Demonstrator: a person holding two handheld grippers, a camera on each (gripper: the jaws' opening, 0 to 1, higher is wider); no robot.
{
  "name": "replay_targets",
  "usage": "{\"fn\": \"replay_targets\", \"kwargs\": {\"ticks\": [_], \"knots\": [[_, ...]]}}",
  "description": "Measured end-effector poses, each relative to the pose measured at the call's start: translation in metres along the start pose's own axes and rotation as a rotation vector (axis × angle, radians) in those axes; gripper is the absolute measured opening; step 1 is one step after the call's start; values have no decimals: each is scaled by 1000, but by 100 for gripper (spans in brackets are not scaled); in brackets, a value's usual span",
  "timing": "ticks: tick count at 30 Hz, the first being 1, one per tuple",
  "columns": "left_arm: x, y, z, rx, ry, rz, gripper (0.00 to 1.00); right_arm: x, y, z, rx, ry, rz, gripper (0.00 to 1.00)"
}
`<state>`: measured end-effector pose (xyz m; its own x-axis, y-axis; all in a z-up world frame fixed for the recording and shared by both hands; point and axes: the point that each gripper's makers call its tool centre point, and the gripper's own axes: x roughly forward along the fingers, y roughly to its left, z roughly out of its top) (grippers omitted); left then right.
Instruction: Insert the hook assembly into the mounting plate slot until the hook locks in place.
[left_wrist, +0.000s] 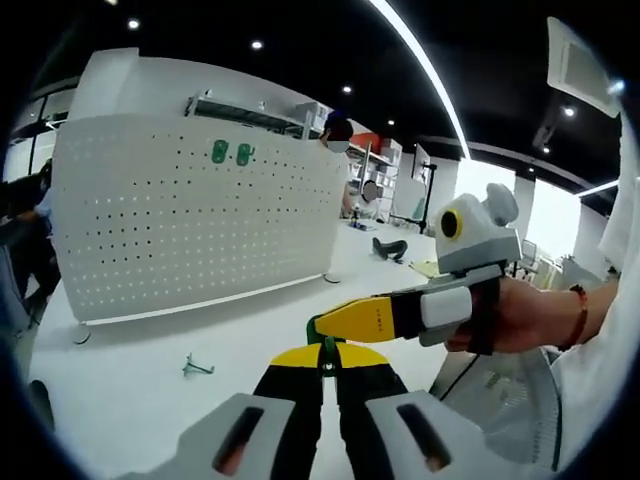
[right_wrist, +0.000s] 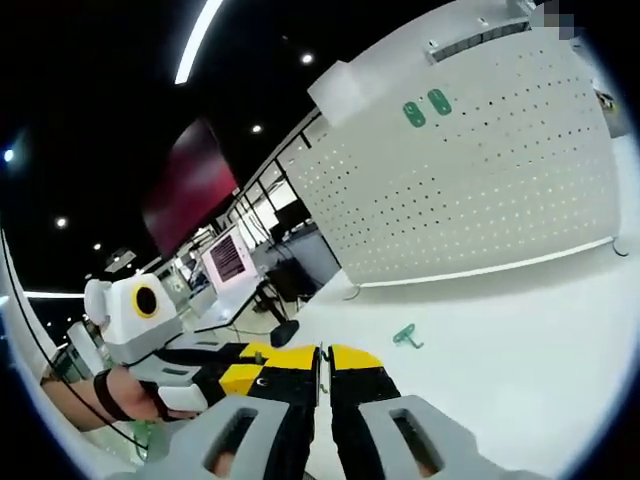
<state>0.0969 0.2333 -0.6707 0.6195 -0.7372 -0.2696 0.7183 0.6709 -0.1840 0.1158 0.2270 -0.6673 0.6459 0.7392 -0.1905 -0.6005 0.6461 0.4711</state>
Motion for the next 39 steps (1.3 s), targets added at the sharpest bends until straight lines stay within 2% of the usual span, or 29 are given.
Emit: {"fn": "replay_targets", "kwargs": {"ticks": [2,5,6,9,14,17,22,25,33,35,39], "knots": [[0,1,0,-6,2,1,3,1,0,0,3,4,3,2],[0,2,-1,-13,8,1,4,1,1,0,-117,12,-19,2],[0,3,-2,19,24,7,4,2,1,-1,-138,20,-26,2],[0,3,-2,20,23,13,4,3,2,1,-81,3,-18,2],[0,3,-2,10,19,16,3,3,1,1,-81,5,-17,2],[-2,3,0,15,12,18,3,2,1,2,-22,-1,-6,2],[-2,5,1,14,8,22,3,4,2,2,-26,-4,11,3],[-2,6,4,8,1,24,3,3,3,6,-93,-33,13,4],[2,4,12,29,-15,20,3,-2,-3,15,-94,-59,-11,10],[3,4,11,41,-11,23,3,-4,-3,23,-94,-94,-13,11],[3,5,9,63,0,31,3,-9,-8,26,-88,-102,-19,12]]}}
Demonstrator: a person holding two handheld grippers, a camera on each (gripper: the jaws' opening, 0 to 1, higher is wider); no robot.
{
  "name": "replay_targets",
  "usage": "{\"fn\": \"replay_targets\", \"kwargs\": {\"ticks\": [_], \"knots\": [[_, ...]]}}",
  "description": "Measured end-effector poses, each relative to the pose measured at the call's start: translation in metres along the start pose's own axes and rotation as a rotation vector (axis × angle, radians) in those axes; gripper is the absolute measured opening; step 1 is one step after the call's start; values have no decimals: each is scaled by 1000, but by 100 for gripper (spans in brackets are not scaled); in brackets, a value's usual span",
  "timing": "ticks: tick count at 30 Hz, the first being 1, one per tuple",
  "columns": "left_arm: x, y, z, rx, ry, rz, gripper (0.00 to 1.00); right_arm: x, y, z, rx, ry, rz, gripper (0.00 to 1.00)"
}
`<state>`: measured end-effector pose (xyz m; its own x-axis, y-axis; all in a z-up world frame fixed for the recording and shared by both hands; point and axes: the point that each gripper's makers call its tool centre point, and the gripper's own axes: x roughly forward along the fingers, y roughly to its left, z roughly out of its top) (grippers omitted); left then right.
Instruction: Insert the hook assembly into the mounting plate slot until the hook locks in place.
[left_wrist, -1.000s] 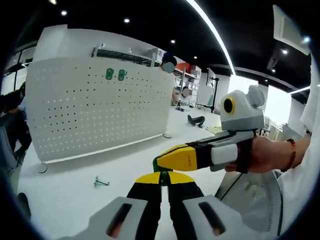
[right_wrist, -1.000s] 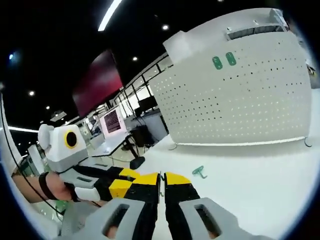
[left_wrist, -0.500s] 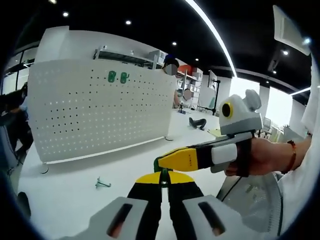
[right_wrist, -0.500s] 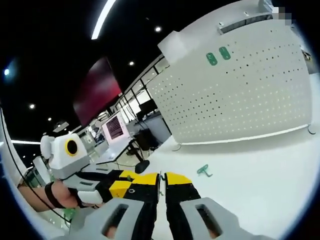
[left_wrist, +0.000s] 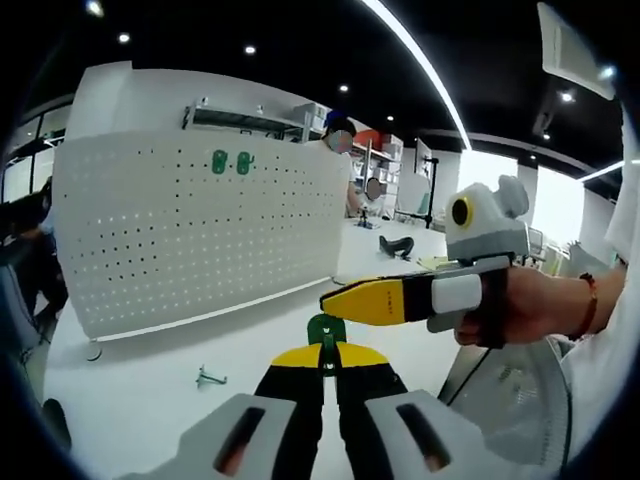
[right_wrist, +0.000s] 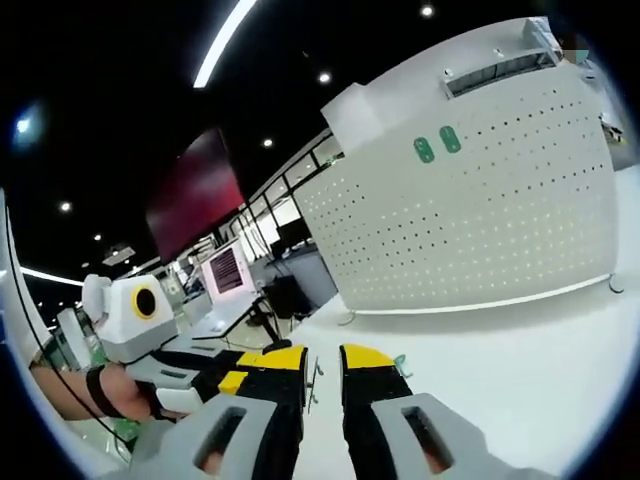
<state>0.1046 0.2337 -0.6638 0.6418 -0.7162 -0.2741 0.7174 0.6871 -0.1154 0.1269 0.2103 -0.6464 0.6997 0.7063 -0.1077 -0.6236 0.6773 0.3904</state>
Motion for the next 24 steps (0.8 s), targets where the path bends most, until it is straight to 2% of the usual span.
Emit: {"fn": "replay_targets", "kwargs": {"ticks": [6,9,13,17,20,24], "knots": [[0,5,3,-8,-15,13,3,-7,-10,-3,29,2,-19,11],[-1,9,9,18,-27,42,3,-11,-13,-4,26,9,-30,11],[-1,19,14,20,-55,93,3,-15,-16,-7,-9,26,-45,12],[-1,23,16,17,-59,99,3,-18,-16,-8,-28,31,-50,13],[-2,29,19,79,-66,125,3,-19,-16,-8,-77,50,-62,14],[-2,34,19,51,-67,133,3,-20,-16,-3,-111,45,-51,17]]}}
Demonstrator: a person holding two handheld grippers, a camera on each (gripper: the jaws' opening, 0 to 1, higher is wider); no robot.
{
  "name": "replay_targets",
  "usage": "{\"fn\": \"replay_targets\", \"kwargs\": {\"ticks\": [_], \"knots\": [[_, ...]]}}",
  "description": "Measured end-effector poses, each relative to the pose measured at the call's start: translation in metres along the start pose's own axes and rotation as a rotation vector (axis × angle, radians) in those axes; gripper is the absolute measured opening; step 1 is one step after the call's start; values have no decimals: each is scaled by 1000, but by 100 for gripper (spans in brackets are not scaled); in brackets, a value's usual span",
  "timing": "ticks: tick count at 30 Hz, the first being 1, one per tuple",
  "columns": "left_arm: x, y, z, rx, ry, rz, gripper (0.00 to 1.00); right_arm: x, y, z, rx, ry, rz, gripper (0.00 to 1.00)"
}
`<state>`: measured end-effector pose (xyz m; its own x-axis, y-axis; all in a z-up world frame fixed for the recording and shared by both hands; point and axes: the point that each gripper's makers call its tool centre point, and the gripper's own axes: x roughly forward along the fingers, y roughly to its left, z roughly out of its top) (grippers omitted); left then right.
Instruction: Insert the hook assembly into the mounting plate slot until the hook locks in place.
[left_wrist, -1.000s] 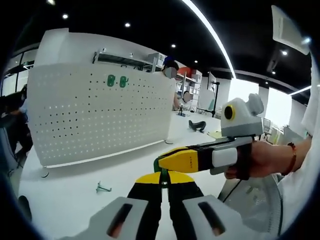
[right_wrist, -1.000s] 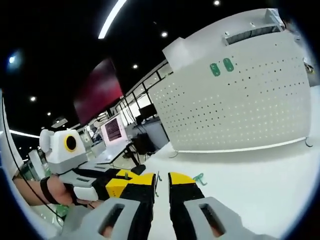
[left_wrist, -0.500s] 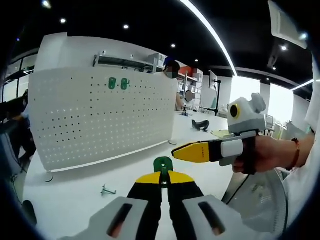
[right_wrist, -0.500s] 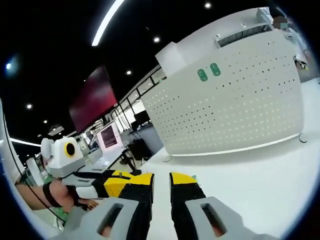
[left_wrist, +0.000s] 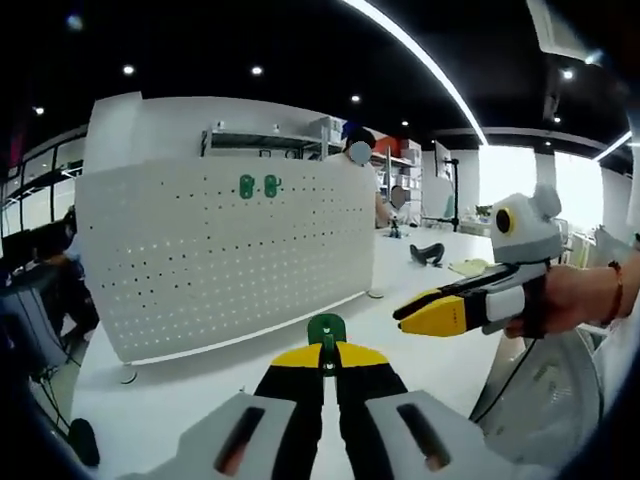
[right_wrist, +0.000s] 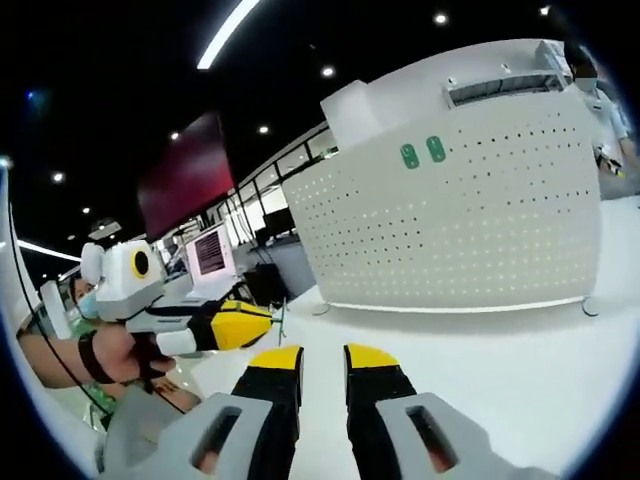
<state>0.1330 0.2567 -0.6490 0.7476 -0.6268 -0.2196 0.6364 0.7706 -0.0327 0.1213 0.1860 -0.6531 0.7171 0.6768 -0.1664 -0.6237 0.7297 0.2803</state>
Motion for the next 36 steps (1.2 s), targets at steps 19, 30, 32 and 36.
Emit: {"fn": "replay_targets", "kwargs": {"ticks": [19,30,32,36], "knots": [[19,14,28,14,-36,40,3,-6,-3,2,-71,-2,5,39],[28,28,49,34,-85,91,3,-13,-7,6,-75,0,2,39],[30,33,49,37,-80,120,3,-15,-8,4,-76,8,0,39],[32,38,52,27,-93,153,3,-18,-9,0,-69,15,0,39]]}}
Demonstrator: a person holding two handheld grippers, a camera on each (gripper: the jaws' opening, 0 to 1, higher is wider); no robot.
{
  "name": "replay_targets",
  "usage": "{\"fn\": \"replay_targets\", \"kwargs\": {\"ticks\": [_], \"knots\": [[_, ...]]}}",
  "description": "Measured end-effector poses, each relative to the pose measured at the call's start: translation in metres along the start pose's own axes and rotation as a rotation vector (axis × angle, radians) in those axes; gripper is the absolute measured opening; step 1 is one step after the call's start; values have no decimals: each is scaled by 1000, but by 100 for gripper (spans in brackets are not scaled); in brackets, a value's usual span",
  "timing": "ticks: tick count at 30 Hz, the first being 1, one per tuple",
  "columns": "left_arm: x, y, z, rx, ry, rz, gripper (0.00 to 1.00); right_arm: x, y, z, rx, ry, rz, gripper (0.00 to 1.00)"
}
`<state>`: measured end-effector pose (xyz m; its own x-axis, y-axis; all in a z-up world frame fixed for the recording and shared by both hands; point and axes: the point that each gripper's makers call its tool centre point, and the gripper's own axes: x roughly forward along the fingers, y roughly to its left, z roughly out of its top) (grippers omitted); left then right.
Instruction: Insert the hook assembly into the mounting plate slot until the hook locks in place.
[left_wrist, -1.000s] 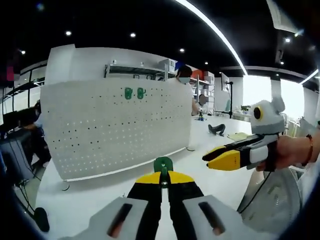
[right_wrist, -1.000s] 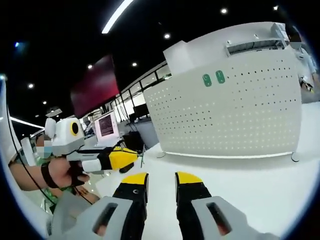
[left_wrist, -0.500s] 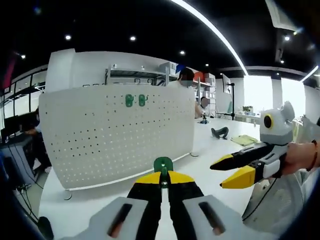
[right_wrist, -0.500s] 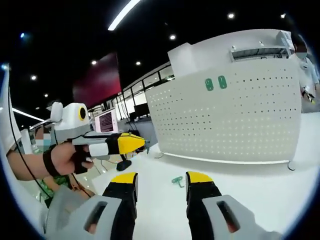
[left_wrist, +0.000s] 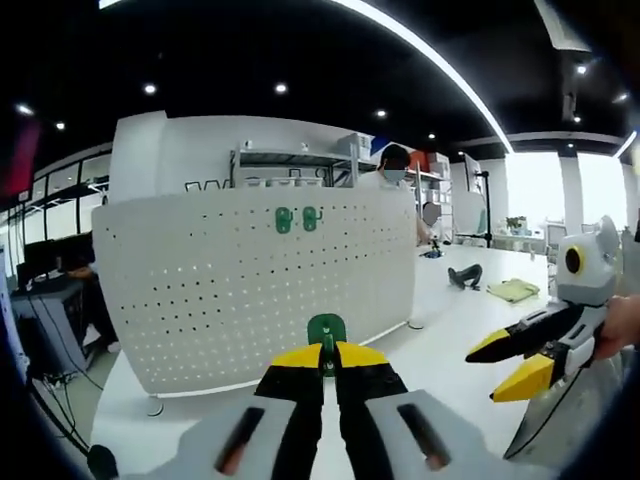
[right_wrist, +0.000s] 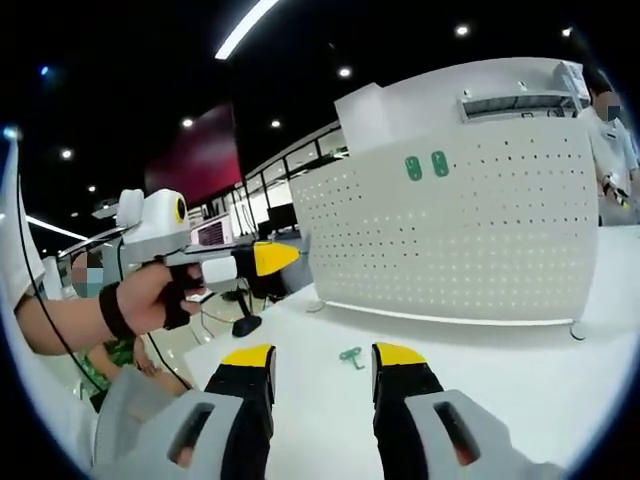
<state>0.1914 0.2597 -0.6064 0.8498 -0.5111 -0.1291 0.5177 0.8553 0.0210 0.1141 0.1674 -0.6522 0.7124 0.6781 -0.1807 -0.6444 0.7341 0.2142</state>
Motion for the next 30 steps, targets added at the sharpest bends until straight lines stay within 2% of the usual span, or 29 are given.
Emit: {"fn": "replay_targets", "kwargs": {"ticks": [7,11,19,30], "knots": [[8,1,4,6,-3,25,3,-3,2,3,-43,-10,6,41],[10,2,8,8,-20,38,3,-4,4,8,-84,-41,-3,50],[14,4,16,14,-33,51,3,-5,-4,7,-95,-34,-24,63],[24,11,24,10,-59,102,3,-9,-12,4,-80,-26,-19,64]]}}
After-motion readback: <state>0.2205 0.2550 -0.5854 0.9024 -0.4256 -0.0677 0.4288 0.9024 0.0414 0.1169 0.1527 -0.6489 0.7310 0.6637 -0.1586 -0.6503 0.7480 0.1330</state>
